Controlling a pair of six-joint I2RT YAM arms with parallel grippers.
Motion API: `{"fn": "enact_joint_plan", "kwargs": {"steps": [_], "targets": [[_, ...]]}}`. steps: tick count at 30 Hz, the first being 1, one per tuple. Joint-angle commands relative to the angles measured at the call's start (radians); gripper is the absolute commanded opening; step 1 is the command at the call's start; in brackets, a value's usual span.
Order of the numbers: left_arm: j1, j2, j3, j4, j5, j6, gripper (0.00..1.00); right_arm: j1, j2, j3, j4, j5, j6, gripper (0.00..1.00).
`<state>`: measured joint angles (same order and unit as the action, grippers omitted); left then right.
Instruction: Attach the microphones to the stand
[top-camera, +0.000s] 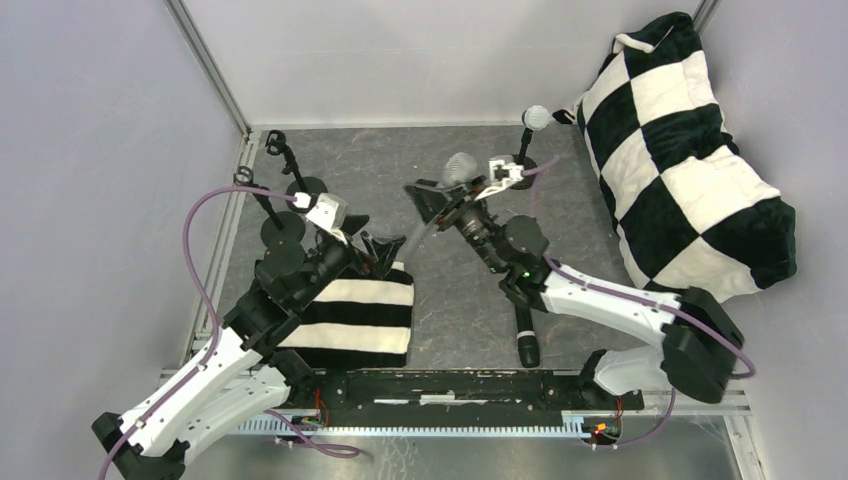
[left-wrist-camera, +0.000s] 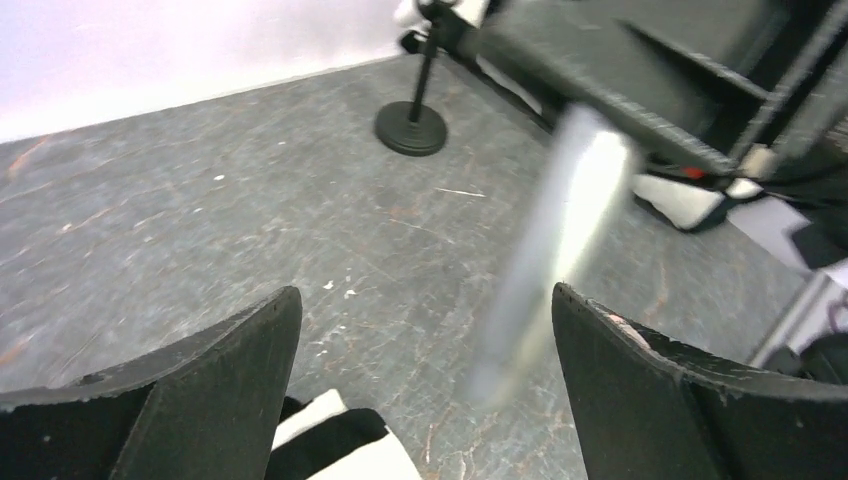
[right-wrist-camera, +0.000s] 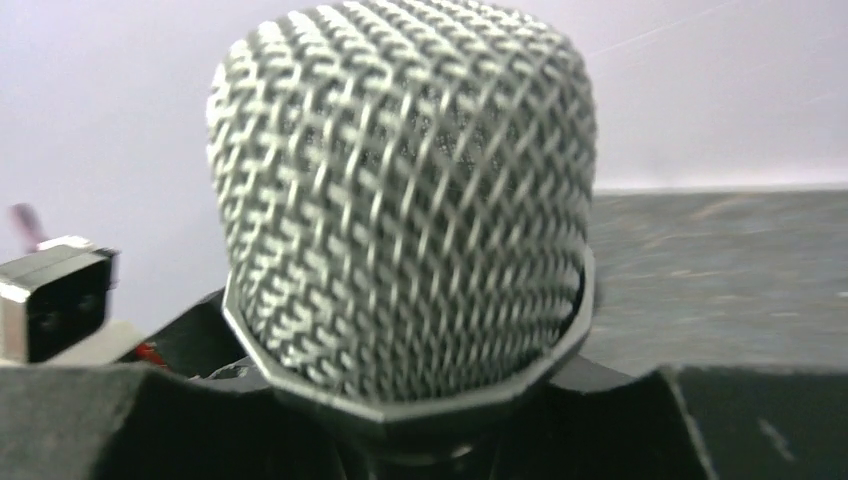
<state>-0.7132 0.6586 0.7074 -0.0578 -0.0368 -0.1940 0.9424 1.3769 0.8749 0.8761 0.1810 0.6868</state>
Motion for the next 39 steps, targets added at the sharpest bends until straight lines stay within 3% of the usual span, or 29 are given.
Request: {"fn": "enact_joint_plan", "kwargs": {"steps": [1,4,9,17,23,33,39], "targets": [[0.003,-0.021,-0.014,-0.004,-0.253,-0.096,1.00,-0.022,-0.169,-0.081,-0.065,0.220,-0.338,0.00],[0.008,0.030,-0.009,-0.033,-0.441,-0.145,1.00,-0.032,-0.265,-0.170,-0.118,0.301,-0.477,0.00],[0.073,0.234,0.032,-0.023,-0.681,-0.165,1.00,-0.053,-0.408,-0.319,-0.177,0.325,-0.545,0.00],[0.204,0.501,0.022,0.204,-0.796,-0.163,1.00,-0.060,-0.590,-0.401,-0.346,0.286,-0.595,0.00],[0.227,0.554,-0.017,0.199,-0.925,-0.218,1.00,-0.064,-0.668,-0.437,-0.409,0.306,-0.617,0.00],[0.449,0.495,-0.163,0.255,-0.911,-0.258,1.00,-0.075,-0.657,-0.439,-0.419,0.254,-0.651,0.00],[0.568,0.553,-0.220,0.450,-0.884,-0.197,1.00,-0.084,-0.636,-0.426,-0.442,0.205,-0.653,0.00]]}}
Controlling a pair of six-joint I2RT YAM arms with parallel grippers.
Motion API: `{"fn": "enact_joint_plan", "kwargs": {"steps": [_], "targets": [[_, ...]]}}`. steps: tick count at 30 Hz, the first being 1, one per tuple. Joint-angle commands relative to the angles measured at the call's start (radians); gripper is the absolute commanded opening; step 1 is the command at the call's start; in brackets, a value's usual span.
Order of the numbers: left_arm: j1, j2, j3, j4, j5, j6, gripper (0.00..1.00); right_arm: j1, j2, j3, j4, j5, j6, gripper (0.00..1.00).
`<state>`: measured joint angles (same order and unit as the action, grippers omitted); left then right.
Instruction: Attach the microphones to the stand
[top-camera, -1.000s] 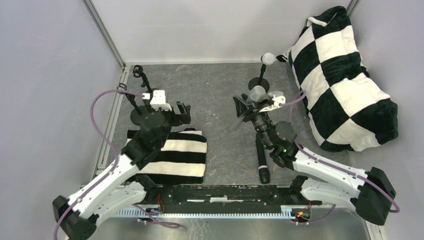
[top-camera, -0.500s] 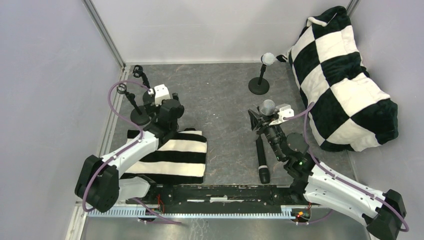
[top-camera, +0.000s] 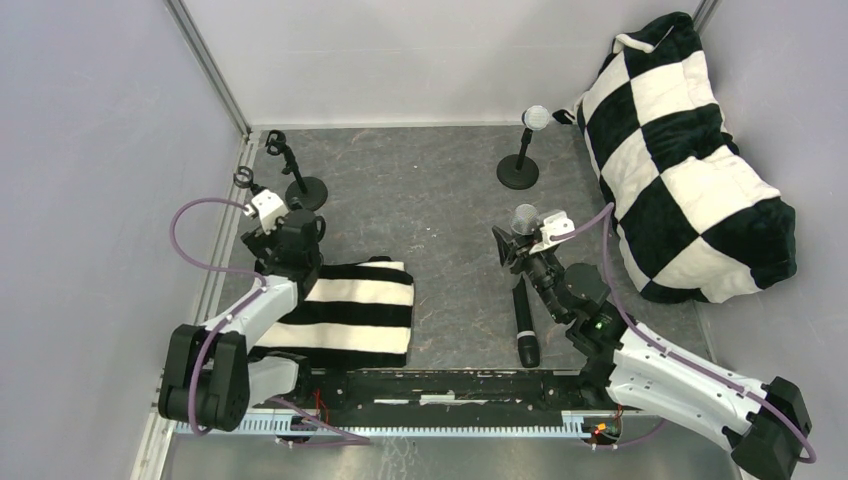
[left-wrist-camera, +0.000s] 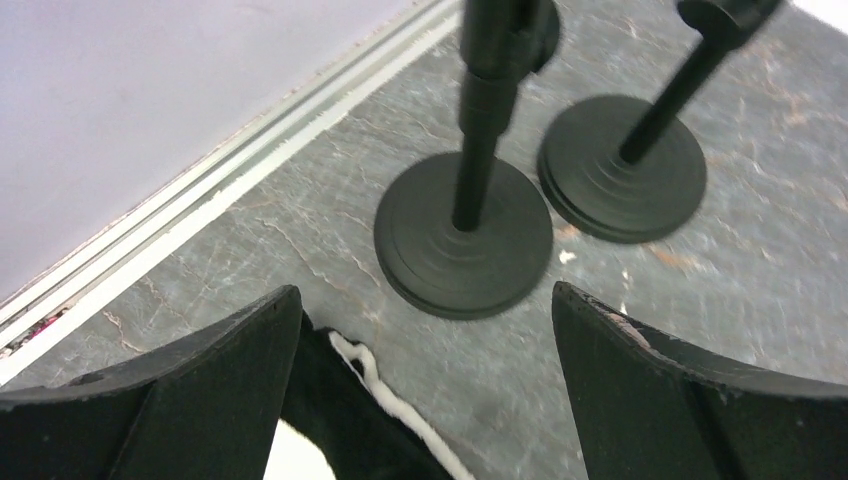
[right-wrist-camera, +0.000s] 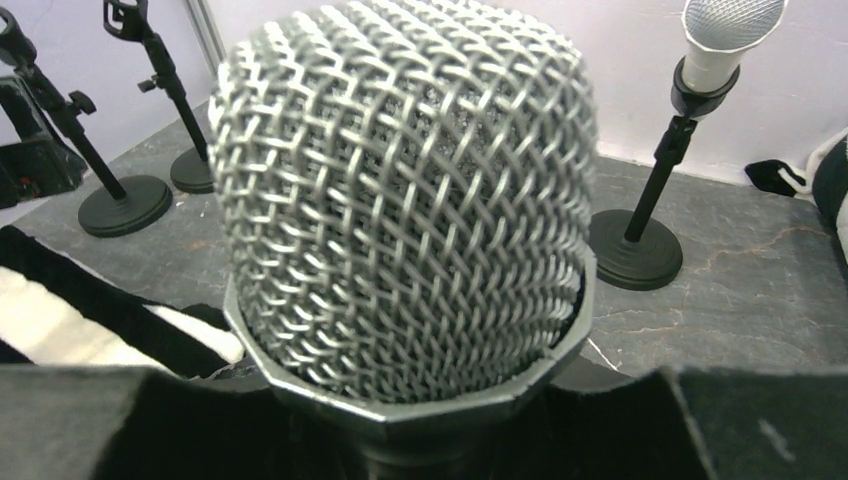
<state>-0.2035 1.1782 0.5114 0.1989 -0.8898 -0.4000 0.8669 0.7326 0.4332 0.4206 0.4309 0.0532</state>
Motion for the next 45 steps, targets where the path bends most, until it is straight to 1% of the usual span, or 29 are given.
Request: {"fn": "enact_joint_plan", "kwargs": {"steps": [1,6,7,8,10,14,16,18,20,22,26,27,28,29,31,33,34,35,38,42,43,45], "targets": [[0.072,0.054,-0.031,0.233,-0.026,0.024,1.00,-0.012,0.015,0.018,0.011,-0.051,-0.019,0.00],[0.133,0.178,-0.033,0.406,0.028,0.089,0.98,-0.016,0.042,0.045,-0.032,-0.084,-0.016,0.00],[0.146,0.202,-0.021,0.421,0.048,0.095,0.97,-0.015,0.042,0.048,-0.037,-0.085,-0.020,0.00],[0.154,0.218,0.007,0.395,0.070,0.096,0.96,-0.017,0.041,0.048,-0.042,-0.084,-0.023,0.00],[0.159,0.260,0.028,0.455,0.070,0.136,0.95,-0.019,0.039,0.047,-0.042,-0.080,-0.030,0.00],[0.201,0.344,0.126,0.394,0.095,0.134,0.90,-0.022,0.047,0.048,-0.042,-0.076,-0.029,0.00],[0.217,0.382,0.153,0.400,0.113,0.151,0.87,-0.026,0.056,0.050,-0.038,-0.080,-0.028,0.00],[0.243,0.409,0.185,0.380,0.144,0.153,0.80,-0.028,0.067,0.054,-0.031,-0.085,-0.028,0.00],[0.248,0.428,0.204,0.376,0.164,0.156,0.70,-0.031,0.076,0.061,-0.029,-0.092,-0.031,0.00],[0.248,0.439,0.211,0.378,0.184,0.160,0.58,-0.031,0.082,0.068,-0.029,-0.095,-0.035,0.00],[0.249,0.438,0.206,0.393,0.239,0.174,0.41,-0.035,0.079,0.066,-0.020,-0.087,-0.045,0.00],[0.248,0.435,0.203,0.393,0.255,0.178,0.31,-0.034,0.078,0.064,-0.018,-0.087,-0.046,0.00],[0.248,0.427,0.199,0.396,0.270,0.179,0.23,-0.036,0.077,0.061,-0.015,-0.085,-0.045,0.00],[0.247,0.417,0.193,0.398,0.288,0.179,0.18,-0.036,0.075,0.057,-0.011,-0.085,-0.045,0.00],[0.245,0.385,0.175,0.399,0.326,0.176,0.11,-0.037,0.070,0.051,-0.003,-0.085,-0.066,0.00],[0.237,0.341,0.156,0.385,0.358,0.163,0.06,-0.038,0.060,0.044,0.003,-0.082,-0.082,0.00],[0.230,0.303,0.142,0.378,0.378,0.152,0.03,-0.037,0.053,0.040,0.005,-0.081,-0.086,0.00],[0.219,0.275,0.132,0.373,0.408,0.149,0.02,-0.037,0.042,0.032,0.009,-0.077,-0.090,0.00],[0.123,0.182,0.114,0.346,0.408,0.148,0.02,-0.038,0.005,0.014,0.002,-0.072,-0.096,0.00],[-0.054,0.089,0.106,0.312,0.370,0.152,0.02,-0.037,-0.061,-0.011,-0.030,-0.067,-0.095,0.00],[-0.119,0.077,0.104,0.312,0.361,0.148,0.02,-0.038,-0.079,-0.021,-0.036,-0.061,-0.096,0.00],[-0.209,0.071,0.111,0.324,0.361,0.138,0.02,-0.038,-0.117,-0.032,-0.049,-0.051,-0.100,0.00]]}}
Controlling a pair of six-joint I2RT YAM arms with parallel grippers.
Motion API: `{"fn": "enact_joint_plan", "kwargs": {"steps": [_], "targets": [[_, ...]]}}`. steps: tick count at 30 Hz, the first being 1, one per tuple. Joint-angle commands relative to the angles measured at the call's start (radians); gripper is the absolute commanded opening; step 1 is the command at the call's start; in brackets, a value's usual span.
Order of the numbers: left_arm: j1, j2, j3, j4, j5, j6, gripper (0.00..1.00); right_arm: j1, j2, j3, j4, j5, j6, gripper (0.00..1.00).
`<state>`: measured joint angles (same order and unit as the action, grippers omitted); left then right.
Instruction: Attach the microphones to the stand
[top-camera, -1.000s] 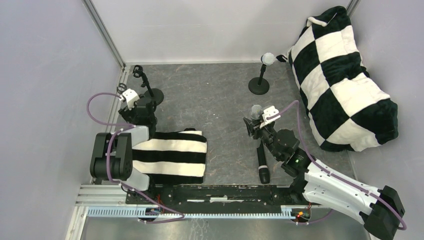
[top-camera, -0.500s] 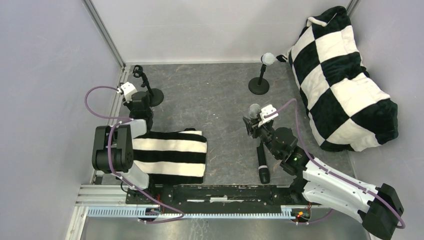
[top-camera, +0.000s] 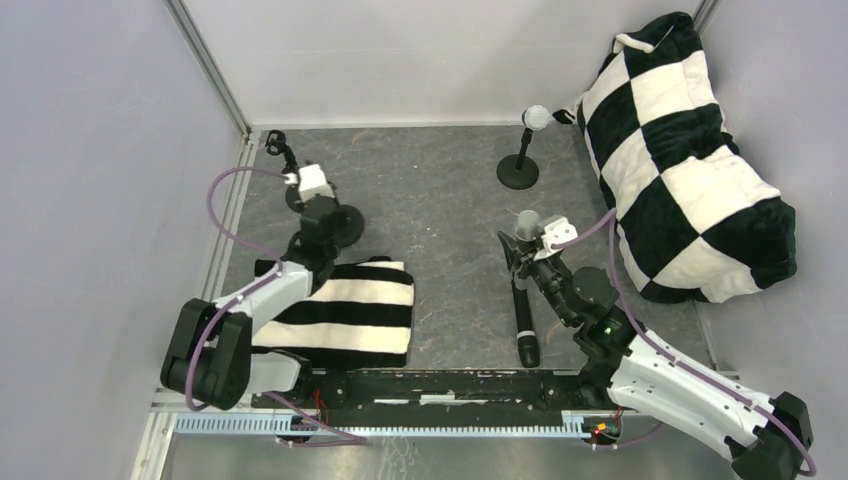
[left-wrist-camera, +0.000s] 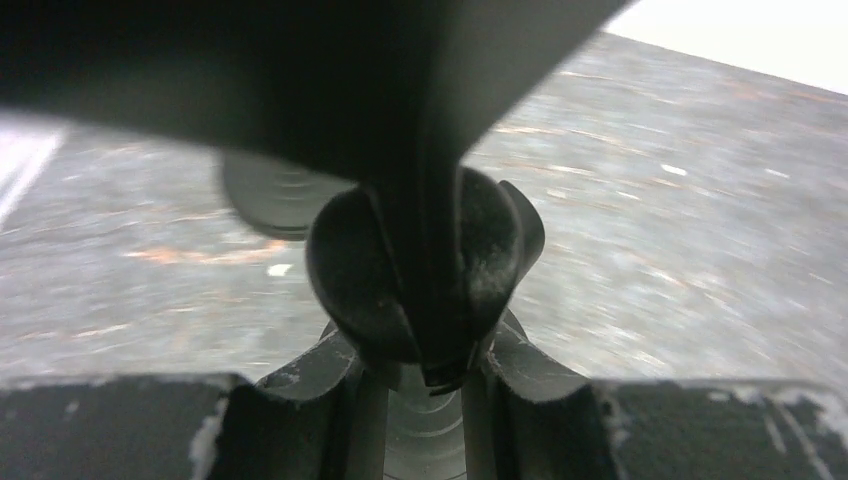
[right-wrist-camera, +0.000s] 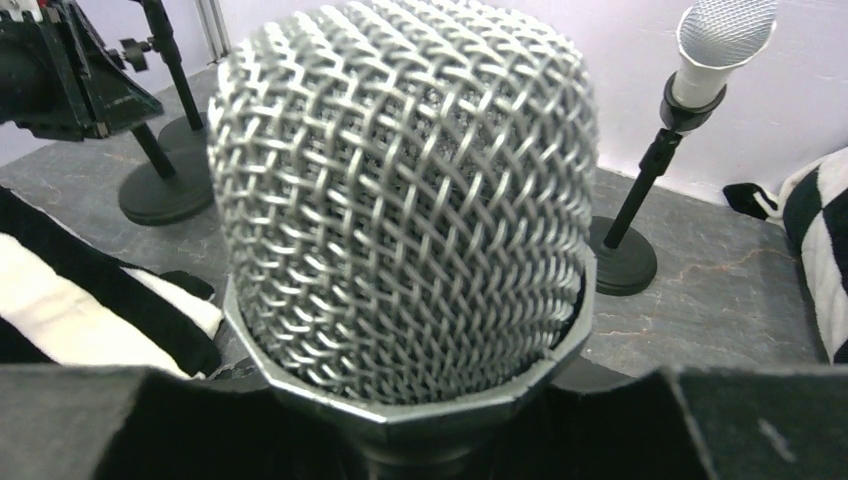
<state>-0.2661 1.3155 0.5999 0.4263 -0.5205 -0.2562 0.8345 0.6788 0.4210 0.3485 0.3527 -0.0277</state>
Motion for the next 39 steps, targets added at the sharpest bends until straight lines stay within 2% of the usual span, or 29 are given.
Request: {"fn": "enact_joint_plan", "kwargs": {"steps": [1,7,10,15,20,22,27,30,34,39], "targets": [[-0.185,-0.058,0.028,0.112,0.004,-0.008,0.02,-0.005,-0.076,-0.026,0.015,0.031,-0.021,0.00],[-0.442,0.110,0.125,0.241,0.056,0.057,0.02,-0.005,-0.164,-0.052,-0.023,0.043,-0.035,0.00],[-0.534,0.183,0.156,0.313,0.067,0.100,0.02,-0.005,-0.198,-0.058,-0.040,0.051,-0.046,0.00],[-0.593,0.258,0.178,0.384,0.108,0.114,0.02,-0.004,-0.237,-0.068,-0.084,0.050,-0.005,0.00],[-0.641,0.309,0.191,0.400,0.054,0.153,0.04,-0.005,-0.249,-0.072,-0.115,0.052,0.004,0.00],[-0.657,0.328,0.190,0.399,0.035,0.158,0.19,-0.005,-0.248,-0.069,-0.122,0.044,0.000,0.00],[-0.677,0.345,0.154,0.430,0.034,0.160,0.47,-0.005,-0.245,-0.062,-0.133,0.021,0.004,0.00],[-0.679,0.323,0.114,0.461,0.056,0.158,0.66,-0.005,-0.241,-0.061,-0.135,0.011,0.025,0.00],[-0.678,0.266,0.057,0.449,0.082,0.150,0.86,-0.004,-0.250,-0.055,-0.149,0.006,0.066,0.00],[-0.675,0.181,-0.020,0.421,0.215,0.213,0.93,-0.005,-0.282,-0.085,-0.111,-0.022,0.023,0.00]]}}
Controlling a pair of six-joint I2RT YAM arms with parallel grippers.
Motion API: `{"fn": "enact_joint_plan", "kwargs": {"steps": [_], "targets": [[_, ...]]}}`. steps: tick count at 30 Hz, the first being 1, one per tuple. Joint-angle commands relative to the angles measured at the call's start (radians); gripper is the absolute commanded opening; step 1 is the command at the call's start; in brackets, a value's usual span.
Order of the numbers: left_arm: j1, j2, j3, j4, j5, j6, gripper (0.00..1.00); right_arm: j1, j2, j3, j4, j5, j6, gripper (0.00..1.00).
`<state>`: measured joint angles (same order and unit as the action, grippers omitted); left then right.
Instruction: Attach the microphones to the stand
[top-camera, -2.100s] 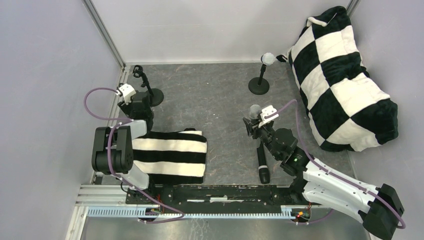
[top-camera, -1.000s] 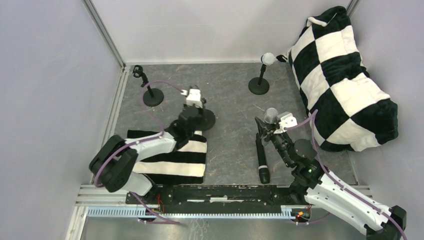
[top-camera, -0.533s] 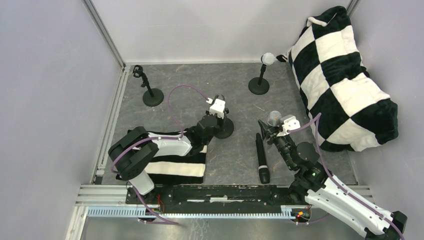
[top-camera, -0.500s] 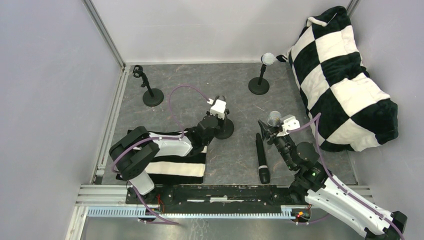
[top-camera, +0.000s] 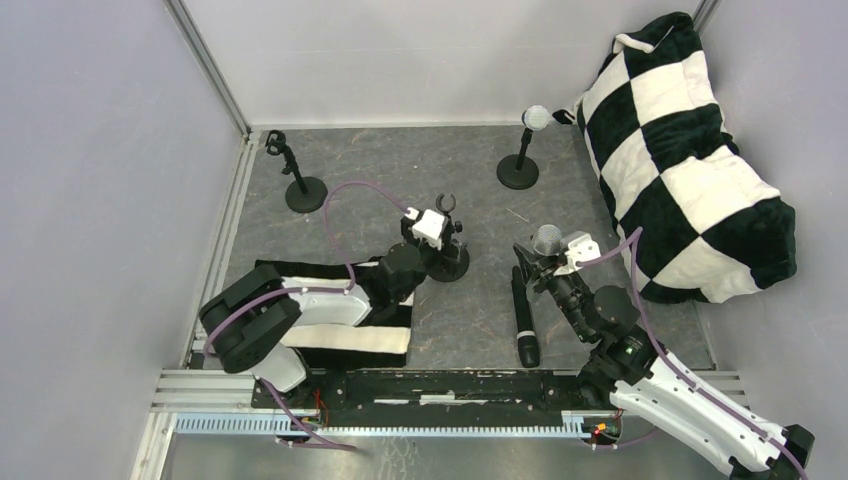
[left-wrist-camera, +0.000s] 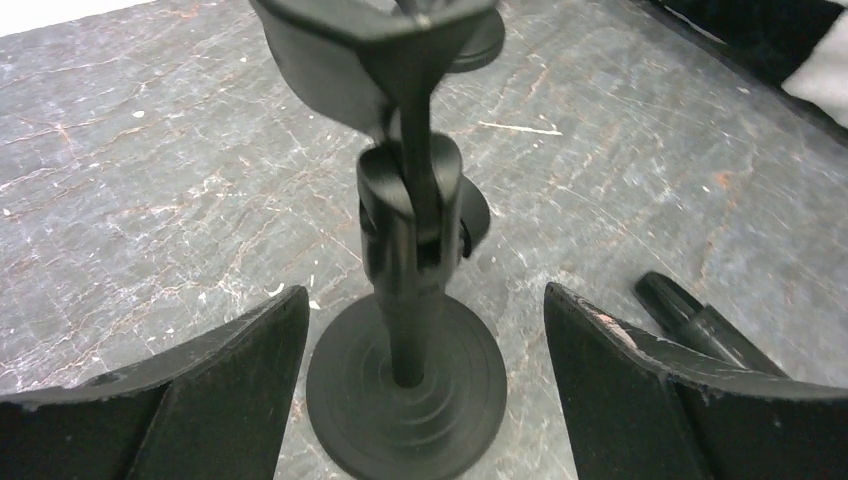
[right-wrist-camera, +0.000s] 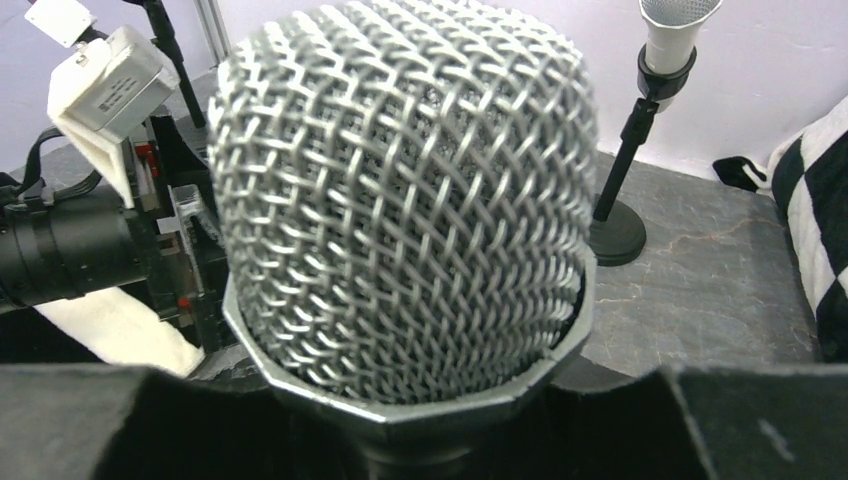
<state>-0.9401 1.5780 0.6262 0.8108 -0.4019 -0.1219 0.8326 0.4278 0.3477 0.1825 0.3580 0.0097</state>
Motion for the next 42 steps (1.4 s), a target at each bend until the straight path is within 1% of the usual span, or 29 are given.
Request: {"fn": "enact_joint_plan", "kwargs": {"steps": [1,3,4,5,7,9,11,14,19,25,27,29,35,36,37,38,39,40,42], "targets": [[0.002,-0.099,-0.059,0.021,0.120,0.101,0.93,-0.003,-0.036,-0.014,0.057,-0.033,-0.033,0.00],[0.024,-0.134,-0.085,0.000,0.195,0.116,0.95,-0.003,-0.044,-0.014,0.053,-0.051,-0.052,0.00],[0.054,-0.150,-0.099,-0.003,0.259,0.116,0.95,-0.003,-0.046,-0.012,0.050,-0.065,-0.058,0.00],[0.095,-0.166,-0.112,-0.001,0.335,0.103,0.95,-0.004,-0.048,-0.009,0.047,-0.078,-0.063,0.00],[0.206,-0.186,-0.142,0.047,0.536,0.047,0.96,-0.004,-0.047,-0.003,0.041,-0.100,-0.066,0.00],[0.290,-0.185,-0.153,0.098,0.690,0.014,0.96,-0.003,-0.042,0.009,0.030,-0.127,-0.069,0.00],[0.335,-0.163,-0.137,0.108,0.801,0.014,0.96,-0.003,-0.032,0.022,0.017,-0.150,-0.070,0.00],[0.359,-0.111,-0.090,0.091,0.937,0.028,0.95,-0.003,-0.024,0.029,0.010,-0.172,-0.064,0.00],[0.366,-0.025,-0.007,0.082,1.092,0.031,0.94,-0.003,-0.026,0.035,-0.012,-0.171,-0.047,0.00],[0.368,0.051,0.067,0.081,1.106,0.049,0.94,-0.002,-0.034,0.036,-0.033,-0.160,-0.040,0.00],[0.369,0.068,0.098,0.066,1.114,0.054,0.91,-0.003,-0.035,0.037,-0.038,-0.157,-0.039,0.00],[0.370,0.084,0.131,0.045,1.120,0.053,0.82,-0.003,-0.035,0.039,-0.041,-0.155,-0.042,0.00],[0.369,0.123,0.200,-0.013,1.129,0.029,0.43,-0.003,-0.038,0.033,-0.046,-0.152,-0.042,0.00],[0.369,0.122,0.203,-0.023,1.125,0.030,0.36,-0.003,-0.041,0.030,-0.044,-0.150,-0.042,0.00],[0.369,0.120,0.200,-0.029,1.116,0.029,0.23,-0.003,-0.043,0.026,-0.041,-0.146,-0.042,0.00],[0.369,0.114,0.194,-0.026,1.103,0.021,0.13,-0.003,-0.046,0.021,-0.038,-0.141,-0.042,0.00],[0.368,0.106,0.184,-0.019,1.085,0.012,0.06,-0.002,-0.048,0.018,-0.034,-0.135,-0.044,0.00],[0.367,0.097,0.170,-0.017,1.061,0.004,0.03,-0.004,-0.050,0.015,-0.031,-0.131,-0.045,0.00],[0.358,0.067,0.148,-0.011,0.995,-0.006,0.02,-0.004,-0.050,0.014,-0.028,-0.125,-0.048,0.00]]}}
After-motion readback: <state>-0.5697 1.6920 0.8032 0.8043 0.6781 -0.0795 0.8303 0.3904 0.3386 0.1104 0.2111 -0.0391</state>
